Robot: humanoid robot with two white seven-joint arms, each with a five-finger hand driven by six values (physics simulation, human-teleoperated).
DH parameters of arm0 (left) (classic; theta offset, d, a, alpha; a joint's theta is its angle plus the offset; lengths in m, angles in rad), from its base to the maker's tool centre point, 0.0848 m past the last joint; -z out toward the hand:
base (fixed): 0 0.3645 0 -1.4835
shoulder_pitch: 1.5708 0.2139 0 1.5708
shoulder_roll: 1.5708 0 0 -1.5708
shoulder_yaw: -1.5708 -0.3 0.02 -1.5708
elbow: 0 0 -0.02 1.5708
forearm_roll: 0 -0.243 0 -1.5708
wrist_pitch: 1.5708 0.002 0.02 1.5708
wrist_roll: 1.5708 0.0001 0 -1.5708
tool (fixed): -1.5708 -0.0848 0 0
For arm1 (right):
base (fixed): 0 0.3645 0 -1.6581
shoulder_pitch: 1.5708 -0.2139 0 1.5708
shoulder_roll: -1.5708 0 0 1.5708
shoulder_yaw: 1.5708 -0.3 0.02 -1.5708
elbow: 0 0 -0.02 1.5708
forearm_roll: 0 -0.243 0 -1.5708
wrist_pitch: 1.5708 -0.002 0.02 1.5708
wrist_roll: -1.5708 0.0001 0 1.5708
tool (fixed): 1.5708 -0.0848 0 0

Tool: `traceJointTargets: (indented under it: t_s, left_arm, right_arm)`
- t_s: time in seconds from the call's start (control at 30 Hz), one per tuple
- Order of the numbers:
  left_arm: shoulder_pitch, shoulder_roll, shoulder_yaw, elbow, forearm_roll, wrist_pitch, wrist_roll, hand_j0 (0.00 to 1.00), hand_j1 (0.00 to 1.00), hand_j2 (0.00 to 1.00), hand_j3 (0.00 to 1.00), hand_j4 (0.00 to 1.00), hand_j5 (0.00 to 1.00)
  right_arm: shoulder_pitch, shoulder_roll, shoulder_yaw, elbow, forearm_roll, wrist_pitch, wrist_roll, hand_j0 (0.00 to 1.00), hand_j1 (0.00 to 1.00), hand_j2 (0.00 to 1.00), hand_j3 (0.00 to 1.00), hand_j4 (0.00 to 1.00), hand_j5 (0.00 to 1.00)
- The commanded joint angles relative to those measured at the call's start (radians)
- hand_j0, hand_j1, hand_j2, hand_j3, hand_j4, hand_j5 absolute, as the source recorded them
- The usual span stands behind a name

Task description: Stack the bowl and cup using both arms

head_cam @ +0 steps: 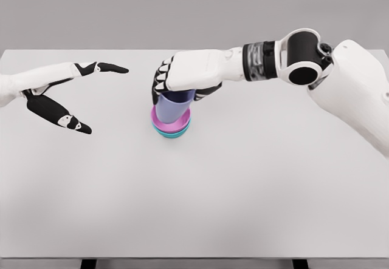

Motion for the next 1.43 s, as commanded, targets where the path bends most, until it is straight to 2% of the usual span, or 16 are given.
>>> traceJointTargets:
  t_s: [0.0,0.07,0.37,0.53,0.57,0.67,0.73,0.8,0.87,1.2,1.4]
  left_arm:
    - [0.0,0.002,0.001,0.0,0.008,0.002,0.0,1.0,1.0,1.0,1.0,1.0,1.0]
    - [0.0,0.002,0.001,0.0,0.008,0.002,0.0,1.0,1.0,1.0,1.0,1.0,1.0]
    - [0.0,0.002,0.001,0.0,0.008,0.002,0.0,1.0,1.0,1.0,1.0,1.0,1.0]
    - [0.0,0.0,0.001,0.0,0.008,0.002,0.0,1.0,1.0,1.0,1.0,1.0,1.0]
    - [0.0,0.0,0.001,0.0,0.008,0.002,0.0,1.0,1.0,1.0,1.0,1.0,1.0]
    - [0.0,0.0,0.001,0.0,0.008,0.002,0.0,1.0,1.0,1.0,1.0,1.0,1.0]
    - [0.0,0.0,0.001,0.0,0.008,0.002,0.0,1.0,1.0,1.0,1.0,1.0,1.0]
    - [0.0,0.002,0.001,0.0,0.008,0.002,0.0,1.0,1.0,1.0,1.0,1.0,1.0]
    - [0.0,0.0,0.001,0.0,0.008,0.002,0.0,1.0,1.0,1.0,1.0,1.0,1.0]
    - [0.008,0.005,0.001,0.0,0.008,0.002,0.0,1.0,1.0,1.0,1.0,1.0,1.0]
    - [0.008,0.003,0.001,0.0,0.008,0.002,0.0,1.0,1.0,1.0,1.0,1.0,1.0]
  right_arm:
    - [0.0,0.007,-0.001,0.006,0.007,0.003,-0.001,0.81,0.81,0.81,0.81,0.81,0.81]
    - [0.0,0.007,-0.001,0.004,0.023,0.003,-0.001,1.0,1.0,1.0,1.0,1.0,1.0]
    - [-0.002,-0.005,-0.019,-0.002,0.015,0.003,-0.001,1.0,1.0,1.0,1.0,1.0,1.0]
    - [0.005,-0.052,-0.143,-0.019,0.007,0.003,-0.001,1.0,1.0,1.0,1.0,1.0,1.0]
    - [0.011,-0.086,-0.185,-0.024,-0.016,0.003,-0.001,1.0,1.0,1.0,1.0,1.0,1.0]
    - [0.044,-0.193,-0.205,-0.022,-0.08,0.003,-0.001,1.0,1.0,1.0,1.0,1.0,1.0]
    - [0.127,-0.293,-0.232,-0.01,-0.091,0.003,-0.001,1.0,1.0,1.0,1.0,1.0,1.0]
    - [0.215,-0.332,-0.306,-0.008,-0.092,0.003,-0.001,1.0,1.0,1.0,1.0,1.0,1.0]
    - [0.242,-0.371,-0.318,-0.005,-0.092,0.003,-0.001,1.0,1.0,1.0,1.0,1.0,1.0]
    - [0.264,-0.376,-0.317,0.091,-0.092,0.003,-0.001,1.0,1.0,1.0,1.0,1.0,1.0]
    - [0.299,-0.413,-0.317,0.096,-0.115,0.003,-0.001,1.0,1.0,1.0,1.0,1.0,1.0]
